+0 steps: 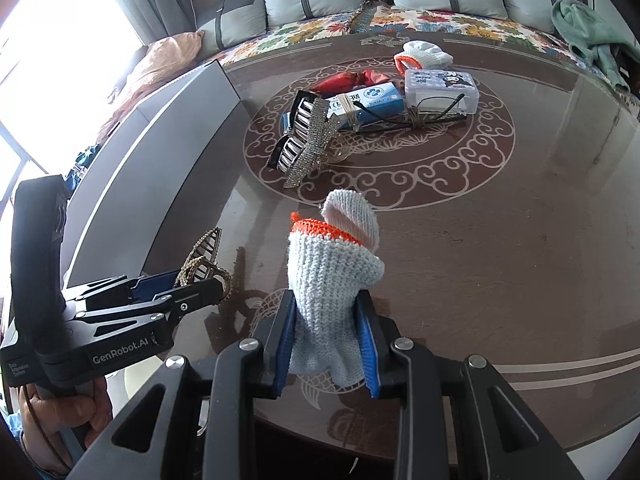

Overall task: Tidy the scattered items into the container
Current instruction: 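Carry the gold strap with the left tool toward the white box while the right tool carries the glove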

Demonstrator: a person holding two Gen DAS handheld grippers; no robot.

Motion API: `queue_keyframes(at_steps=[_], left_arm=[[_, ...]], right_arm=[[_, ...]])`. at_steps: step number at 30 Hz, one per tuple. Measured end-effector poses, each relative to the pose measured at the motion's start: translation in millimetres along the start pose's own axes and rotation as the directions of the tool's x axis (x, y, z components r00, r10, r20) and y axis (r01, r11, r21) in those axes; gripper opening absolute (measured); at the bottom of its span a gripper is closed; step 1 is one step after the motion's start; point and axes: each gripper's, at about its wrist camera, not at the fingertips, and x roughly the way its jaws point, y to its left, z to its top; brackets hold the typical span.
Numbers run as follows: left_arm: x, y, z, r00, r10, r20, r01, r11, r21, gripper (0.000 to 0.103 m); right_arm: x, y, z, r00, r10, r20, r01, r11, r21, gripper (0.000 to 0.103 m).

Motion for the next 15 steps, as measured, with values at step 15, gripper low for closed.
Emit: queue_keyframes(at_steps=[15], left_arm=[[-14, -11, -1, 0.999, -0.030, 0.030, 0.030, 0.999, 0.022, 0.043]], right_arm=[[-6, 4, -6, 1.000, -0.010, -0.001, 0.010, 1.000, 0.014, 0.029]])
